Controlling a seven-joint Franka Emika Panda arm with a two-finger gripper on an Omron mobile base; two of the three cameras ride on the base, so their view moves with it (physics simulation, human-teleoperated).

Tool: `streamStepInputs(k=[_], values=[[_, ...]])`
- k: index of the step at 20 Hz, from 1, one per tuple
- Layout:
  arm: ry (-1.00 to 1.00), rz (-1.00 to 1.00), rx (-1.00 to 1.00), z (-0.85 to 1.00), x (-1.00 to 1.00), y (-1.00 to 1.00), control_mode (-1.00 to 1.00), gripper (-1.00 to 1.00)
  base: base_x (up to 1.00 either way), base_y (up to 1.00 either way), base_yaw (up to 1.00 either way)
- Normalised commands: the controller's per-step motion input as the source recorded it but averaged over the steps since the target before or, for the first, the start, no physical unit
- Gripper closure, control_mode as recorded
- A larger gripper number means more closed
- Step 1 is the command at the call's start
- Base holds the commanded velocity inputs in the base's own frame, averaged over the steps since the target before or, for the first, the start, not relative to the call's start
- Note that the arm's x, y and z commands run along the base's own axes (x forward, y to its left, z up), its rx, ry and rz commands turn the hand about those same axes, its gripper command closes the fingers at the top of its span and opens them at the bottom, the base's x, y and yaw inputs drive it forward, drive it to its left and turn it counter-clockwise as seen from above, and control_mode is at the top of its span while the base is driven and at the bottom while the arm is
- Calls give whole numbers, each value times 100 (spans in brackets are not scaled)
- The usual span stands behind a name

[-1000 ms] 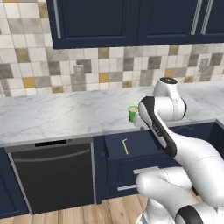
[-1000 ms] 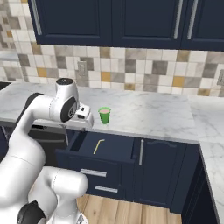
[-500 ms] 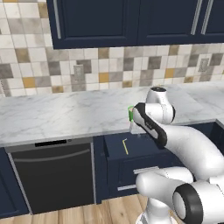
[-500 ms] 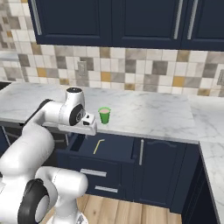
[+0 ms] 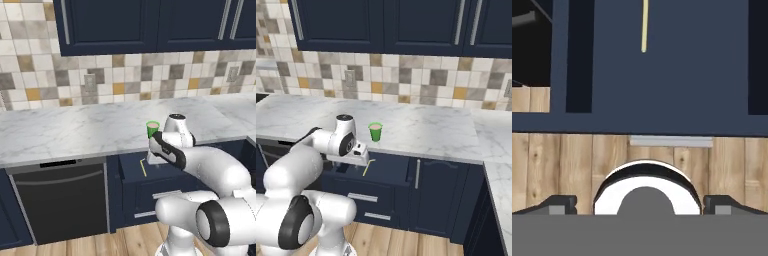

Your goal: Pick up the straw from the right drawer and put it inside the smoothie cup.

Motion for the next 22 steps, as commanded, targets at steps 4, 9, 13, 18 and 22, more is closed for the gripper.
streamStepInputs(k=[4, 9, 13, 18, 22], values=[[0, 0, 0, -39, 32, -25, -100, -100, 0, 0, 0], [0, 0, 0, -23, 40, -25, -100, -100, 0, 0, 0], [0, 0, 0, -18, 46, -19, -100, -100, 0, 0, 0], [0, 0, 0, -21, 46, -9, -100, -100, 0, 0, 0], [0, 0, 0, -34, 32, 0, -100, -100, 0, 0, 0]])
